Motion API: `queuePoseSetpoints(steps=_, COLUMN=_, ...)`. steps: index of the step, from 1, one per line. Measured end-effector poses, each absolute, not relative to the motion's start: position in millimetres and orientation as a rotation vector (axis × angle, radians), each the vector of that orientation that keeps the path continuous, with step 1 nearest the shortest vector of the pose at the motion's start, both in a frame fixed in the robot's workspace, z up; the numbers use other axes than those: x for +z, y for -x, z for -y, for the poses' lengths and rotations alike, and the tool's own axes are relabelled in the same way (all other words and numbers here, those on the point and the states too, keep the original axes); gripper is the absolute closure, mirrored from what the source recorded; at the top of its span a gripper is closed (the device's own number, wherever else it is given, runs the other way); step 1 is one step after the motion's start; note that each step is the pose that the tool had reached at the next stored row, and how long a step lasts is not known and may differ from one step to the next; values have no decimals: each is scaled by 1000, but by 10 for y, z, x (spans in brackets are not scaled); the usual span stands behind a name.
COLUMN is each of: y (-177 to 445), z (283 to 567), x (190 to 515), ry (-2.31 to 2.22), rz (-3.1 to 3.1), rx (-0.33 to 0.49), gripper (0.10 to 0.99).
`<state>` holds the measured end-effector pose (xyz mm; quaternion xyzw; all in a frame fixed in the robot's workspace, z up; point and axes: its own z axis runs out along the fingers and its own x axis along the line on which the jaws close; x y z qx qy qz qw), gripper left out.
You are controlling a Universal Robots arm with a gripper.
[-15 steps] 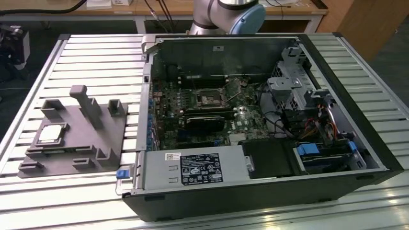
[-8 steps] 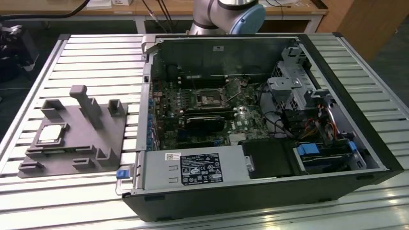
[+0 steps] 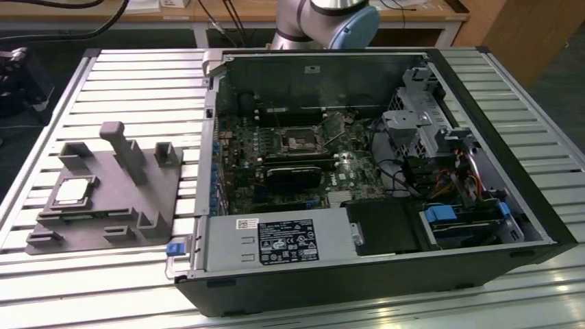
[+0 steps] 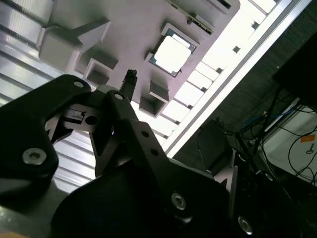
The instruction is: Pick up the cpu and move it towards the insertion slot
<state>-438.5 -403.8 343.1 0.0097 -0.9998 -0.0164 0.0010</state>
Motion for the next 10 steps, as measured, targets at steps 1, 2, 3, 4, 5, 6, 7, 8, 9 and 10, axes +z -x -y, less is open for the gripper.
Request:
queuePoseSetpoints(steps=1, y=4394, z=4040, x=3412, ry=-30, rz=3139, rx=-52, gripper=322)
queuePoseSetpoints(steps=2, y=4400, z=4042, x=3395, ry=-30, rz=3139, rx=-51, gripper=322)
queuePoseSetpoints(steps=3, y=4407, z=4045, x=3377, ry=-30, rz=3139, rx=-51, gripper=322)
queuePoseSetpoints(steps=4, y=4415, z=4047, x=3359, ry=-30, rz=3139, rx=-51, gripper=322)
queuePoseSetpoints(steps=5, y=4421, z=4050, x=3341, ry=-30, rz=3139, rx=-51, gripper=322)
queuePoseSetpoints(steps=6, y=4428, z=4053, x=3322, ry=-30, rz=3139, rx=-51, gripper=322)
queuePoseSetpoints(steps=7, y=4432, z=4055, x=3304, ry=-30, rz=3139, rx=-51, gripper=322)
queuePoseSetpoints(steps=8, y=4436, z=4056, x=3286, ry=-30, rz=3139, rx=-51, gripper=322)
queuePoseSetpoints(steps=9, y=4438, z=4057, x=3268, ry=-30, rz=3139, rx=-51, gripper=322)
queuePoseSetpoints(steps=10, y=4440, z=4058, x=3251, ry=-30, rz=3139, rx=-51, gripper=322)
